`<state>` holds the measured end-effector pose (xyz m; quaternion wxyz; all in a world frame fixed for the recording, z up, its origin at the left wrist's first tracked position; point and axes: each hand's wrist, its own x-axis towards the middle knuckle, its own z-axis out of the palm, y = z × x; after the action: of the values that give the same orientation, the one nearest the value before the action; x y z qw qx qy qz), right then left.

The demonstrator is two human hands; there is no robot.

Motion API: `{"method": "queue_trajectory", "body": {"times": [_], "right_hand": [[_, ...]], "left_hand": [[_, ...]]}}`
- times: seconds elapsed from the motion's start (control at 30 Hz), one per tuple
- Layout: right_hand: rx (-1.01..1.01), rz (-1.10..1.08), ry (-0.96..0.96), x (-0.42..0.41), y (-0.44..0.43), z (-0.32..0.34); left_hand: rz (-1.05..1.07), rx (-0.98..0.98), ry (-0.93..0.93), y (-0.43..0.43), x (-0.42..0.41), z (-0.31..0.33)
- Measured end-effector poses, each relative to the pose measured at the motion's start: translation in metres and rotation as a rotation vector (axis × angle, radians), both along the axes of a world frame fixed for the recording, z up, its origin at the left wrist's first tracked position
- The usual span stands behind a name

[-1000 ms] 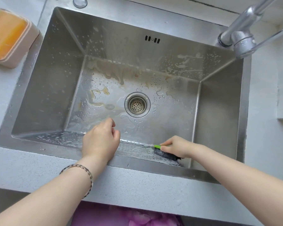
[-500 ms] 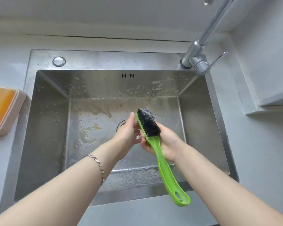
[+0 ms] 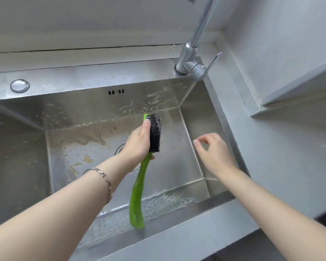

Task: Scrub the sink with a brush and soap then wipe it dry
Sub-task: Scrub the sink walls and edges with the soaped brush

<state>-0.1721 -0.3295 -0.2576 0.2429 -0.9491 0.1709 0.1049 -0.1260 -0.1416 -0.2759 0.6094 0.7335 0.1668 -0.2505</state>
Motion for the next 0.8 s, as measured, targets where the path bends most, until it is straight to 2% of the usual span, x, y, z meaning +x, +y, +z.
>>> {"method": "queue_trajectory", "body": {"times": [0.07, 0.1, 0.13, 0.23, 0.37, 0.5, 0.67, 0.8], "right_hand": [[-0.424, 0.140, -0.171, -0.001, -0.050, -0.010], [-0.532, 0.199, -0.195, -0.001, -0.069, -0.015], [-0.571, 0.254, -0.141, -0.001, -0.084, -0.019], [-0.537, 0.348, 0.113, -0.001, -0.106, -0.028], [-0.423, 0.289, -0.008, 0.000, -0.113, -0.043], [-0.405, 0.275, -0.062, -0.001, -0.117, -0.049], [-0.412, 0.288, -0.110, -0.001, -0.119, -0.053], [-0.415, 0.293, -0.134, 0.000, -0.119, -0.056]], "left_hand": [[-0.202, 0.122, -0.063, -0.003, 0.003, -0.012], [-0.317, 0.191, -0.063, -0.005, 0.000, -0.017], [-0.409, 0.233, -0.040, -0.012, -0.005, -0.026], [-0.728, 0.247, -0.026, -0.033, -0.029, -0.042], [-1.024, 0.282, -0.039, -0.056, -0.056, -0.072], [-1.251, 0.344, 0.006, -0.069, -0.074, -0.088], [-1.269, 0.098, -0.184, -0.085, -0.082, -0.066], [-1.326, 0.253, -0.037, -0.069, -0.079, -0.090]]}}
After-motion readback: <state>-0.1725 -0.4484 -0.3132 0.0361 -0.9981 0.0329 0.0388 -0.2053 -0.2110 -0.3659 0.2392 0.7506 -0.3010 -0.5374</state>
